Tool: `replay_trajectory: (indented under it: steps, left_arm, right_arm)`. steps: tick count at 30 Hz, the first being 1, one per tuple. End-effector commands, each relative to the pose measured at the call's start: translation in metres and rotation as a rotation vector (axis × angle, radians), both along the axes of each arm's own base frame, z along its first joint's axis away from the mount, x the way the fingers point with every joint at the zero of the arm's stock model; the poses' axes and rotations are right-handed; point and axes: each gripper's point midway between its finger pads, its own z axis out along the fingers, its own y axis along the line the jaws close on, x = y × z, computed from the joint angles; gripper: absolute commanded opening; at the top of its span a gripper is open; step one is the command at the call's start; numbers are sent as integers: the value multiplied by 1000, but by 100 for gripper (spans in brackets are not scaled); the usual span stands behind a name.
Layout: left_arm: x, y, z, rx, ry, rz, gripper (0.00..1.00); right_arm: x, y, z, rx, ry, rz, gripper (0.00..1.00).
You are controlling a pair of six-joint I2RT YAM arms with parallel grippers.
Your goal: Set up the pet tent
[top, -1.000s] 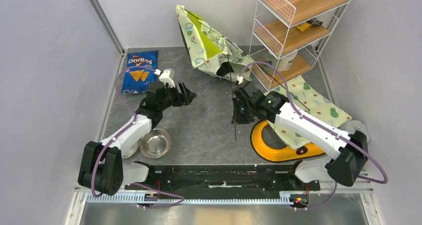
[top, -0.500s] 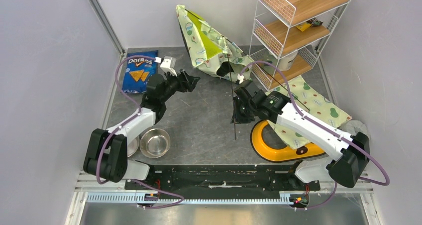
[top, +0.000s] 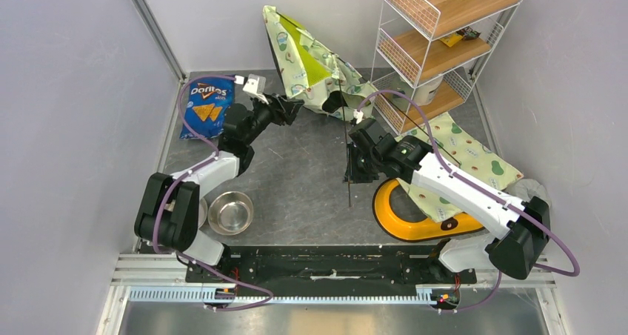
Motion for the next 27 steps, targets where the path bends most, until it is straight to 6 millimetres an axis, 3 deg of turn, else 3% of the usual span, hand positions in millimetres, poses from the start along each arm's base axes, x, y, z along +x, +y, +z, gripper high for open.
replay_trajectory:
  steps: [1, 8, 15, 20, 27]
  left_arm:
    - [15, -1, 38, -1, -148, 34, 67]
    - [16, -6, 33, 34, -151, 25, 39]
    - [14, -12, 38, 43, -158, -8, 2]
    - [7, -14, 33, 34, -101, -32, 2]
    - [-3, -20, 23, -23, 100, -68, 2]
  right_arm:
    - [35, 4, 27, 58, -129, -72, 0]
    - [38, 4, 27, 59, -130, -73, 0]
    - [41, 8, 30, 77, -138, -70, 0]
    - [51, 21, 51, 167, -197, -65, 0]
    - [66, 59, 95, 417, -265, -51, 0]
